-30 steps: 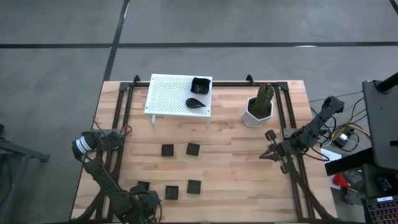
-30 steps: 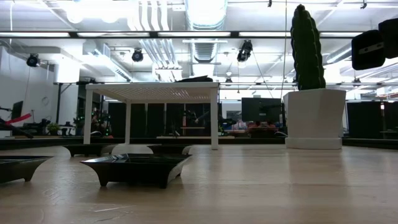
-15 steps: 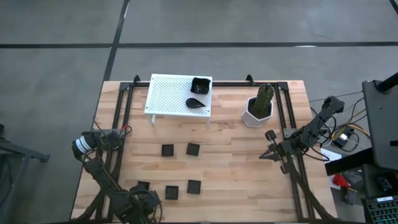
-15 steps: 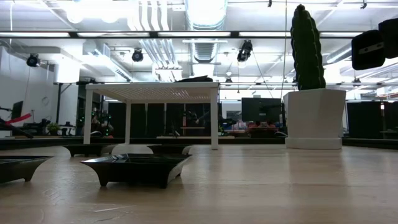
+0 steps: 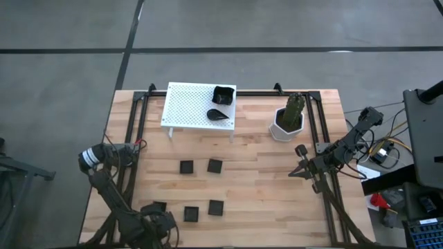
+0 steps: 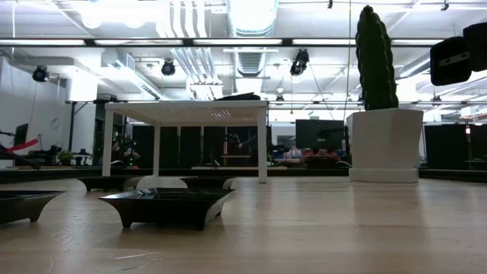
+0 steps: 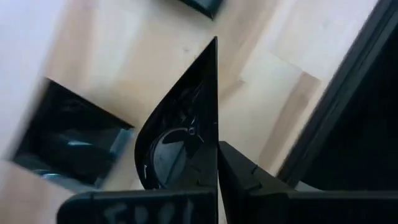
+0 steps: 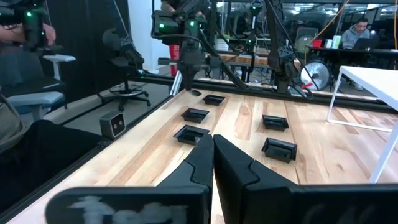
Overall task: Pick & Place Mini shaped plates
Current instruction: Stack the drop-shaped plate on top of the other drop-shaped plates on the shelf
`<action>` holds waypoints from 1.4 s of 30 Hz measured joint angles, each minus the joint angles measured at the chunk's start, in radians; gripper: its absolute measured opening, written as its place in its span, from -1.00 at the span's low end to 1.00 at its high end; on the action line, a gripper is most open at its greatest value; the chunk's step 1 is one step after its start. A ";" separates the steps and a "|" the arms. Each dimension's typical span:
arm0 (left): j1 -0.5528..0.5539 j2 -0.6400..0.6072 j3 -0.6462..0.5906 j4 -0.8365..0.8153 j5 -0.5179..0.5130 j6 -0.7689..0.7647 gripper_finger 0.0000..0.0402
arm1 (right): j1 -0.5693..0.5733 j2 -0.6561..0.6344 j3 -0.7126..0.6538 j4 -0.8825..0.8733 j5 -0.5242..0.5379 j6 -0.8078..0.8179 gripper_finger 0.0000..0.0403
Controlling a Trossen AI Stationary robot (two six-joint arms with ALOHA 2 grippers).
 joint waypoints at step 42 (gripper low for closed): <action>0.829 -0.076 0.243 -0.095 -0.706 1.509 -1.00 | 0.000 0.000 0.000 0.000 0.000 0.000 -0.96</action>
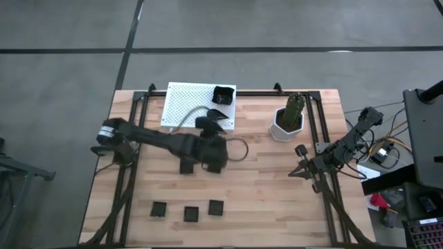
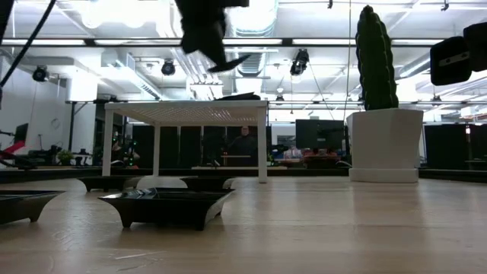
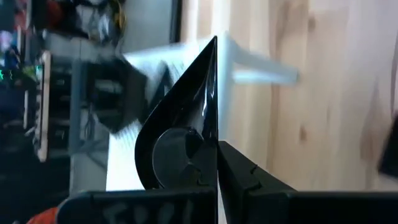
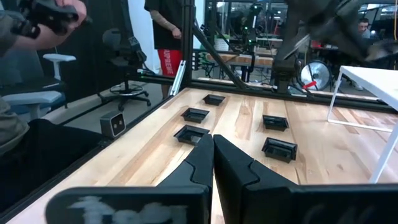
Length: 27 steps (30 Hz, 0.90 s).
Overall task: Pick & Place Mini shaped plates
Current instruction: Stack the drop-shaped plate on top of the other drop-shaped plates on the shelf
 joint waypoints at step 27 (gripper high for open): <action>0.290 -0.202 -0.166 0.311 0.398 0.490 -1.00 | 0.000 0.000 0.000 0.000 0.000 0.000 -0.96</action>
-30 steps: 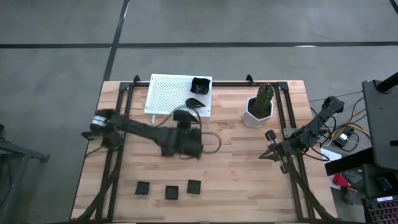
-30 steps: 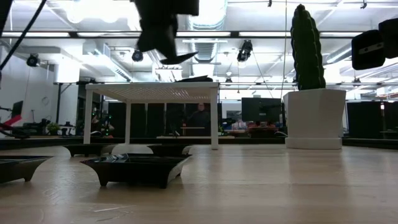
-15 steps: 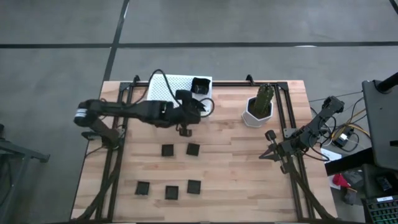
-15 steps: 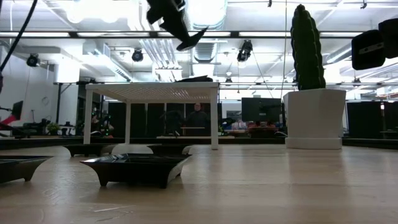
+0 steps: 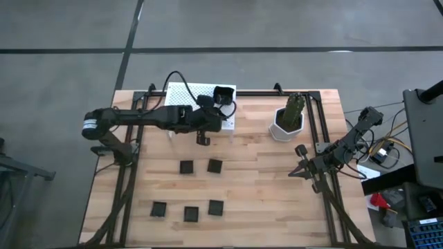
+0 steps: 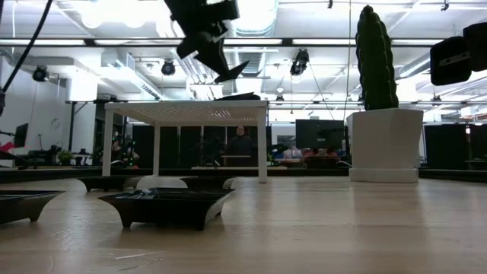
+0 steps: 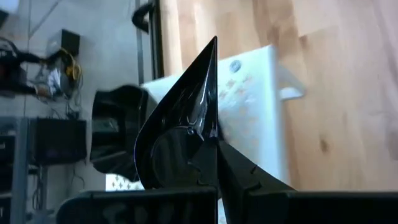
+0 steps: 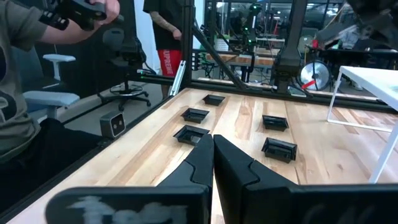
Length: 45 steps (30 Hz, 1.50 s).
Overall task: Pick & Place Mini shaped plates
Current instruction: Stack the drop-shaped plate on top of the other drop-shaped plates on the shelf
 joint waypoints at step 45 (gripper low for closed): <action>0.093 0.022 -0.011 -0.016 0.148 -0.046 -0.96 | 0.000 0.000 0.000 0.000 0.000 0.000 -0.96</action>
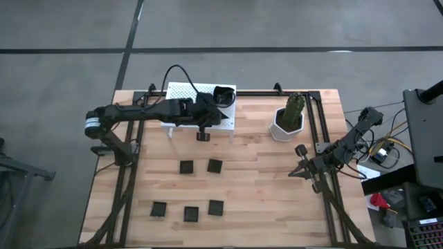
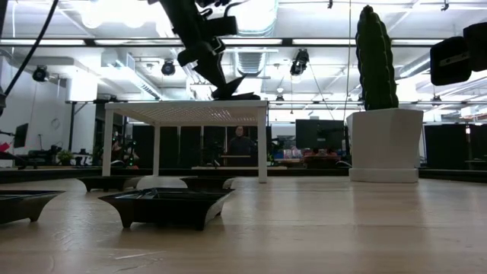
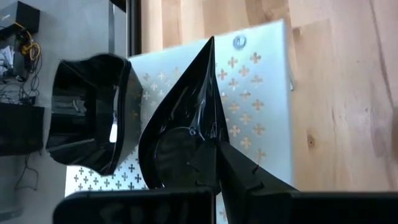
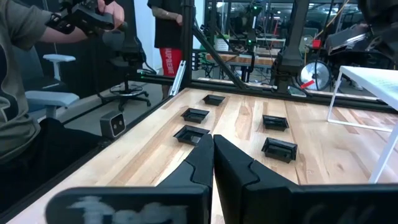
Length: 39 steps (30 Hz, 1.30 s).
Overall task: Pick & Place Mini shaped plates
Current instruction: Stack the drop-shaped plate on top of the other drop-shaped plates on the shelf
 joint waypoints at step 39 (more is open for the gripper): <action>-0.001 -0.002 -0.022 -0.044 -0.183 -0.073 -0.43 | 0.000 0.000 0.000 0.000 0.000 0.002 -0.96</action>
